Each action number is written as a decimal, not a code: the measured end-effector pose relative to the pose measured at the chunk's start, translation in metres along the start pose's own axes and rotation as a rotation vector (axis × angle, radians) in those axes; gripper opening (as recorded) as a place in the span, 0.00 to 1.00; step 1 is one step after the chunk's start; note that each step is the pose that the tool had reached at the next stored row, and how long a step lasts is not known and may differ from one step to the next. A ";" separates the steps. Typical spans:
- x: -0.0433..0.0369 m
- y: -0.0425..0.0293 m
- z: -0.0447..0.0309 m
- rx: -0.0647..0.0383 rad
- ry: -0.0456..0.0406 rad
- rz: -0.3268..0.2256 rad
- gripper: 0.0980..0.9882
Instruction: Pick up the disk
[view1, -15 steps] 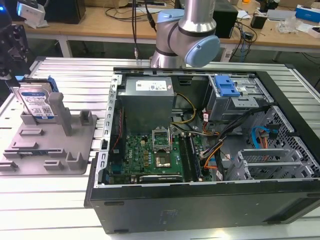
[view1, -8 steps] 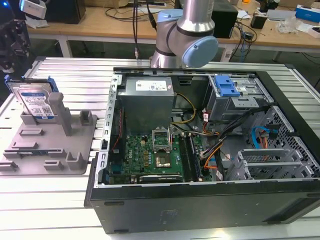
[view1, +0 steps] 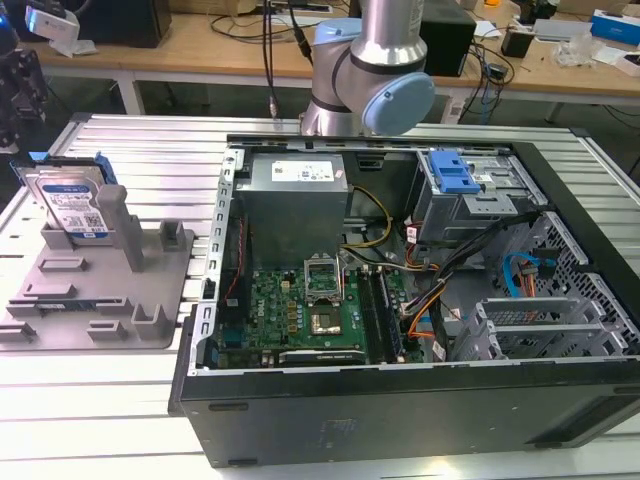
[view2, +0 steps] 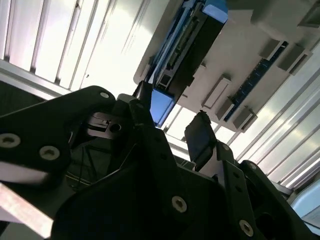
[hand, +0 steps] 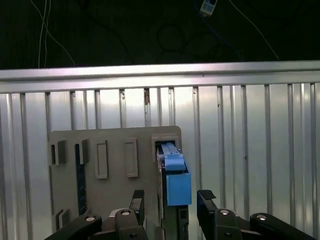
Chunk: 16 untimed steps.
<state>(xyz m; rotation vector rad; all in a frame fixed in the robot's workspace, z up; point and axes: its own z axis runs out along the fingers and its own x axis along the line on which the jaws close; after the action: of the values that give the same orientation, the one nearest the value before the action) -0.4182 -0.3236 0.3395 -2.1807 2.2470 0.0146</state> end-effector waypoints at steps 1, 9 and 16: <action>-0.0001 0.0016 0.0011 0.000 0.0000 -0.004 0.50; -0.0027 0.0036 0.0051 0.000 -0.0003 -0.015 0.50; -0.0041 0.0016 0.0101 0.000 -0.0002 -0.015 0.50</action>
<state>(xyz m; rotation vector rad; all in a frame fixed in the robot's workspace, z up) -0.4196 -0.3193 0.3295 -2.1979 2.2302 0.0149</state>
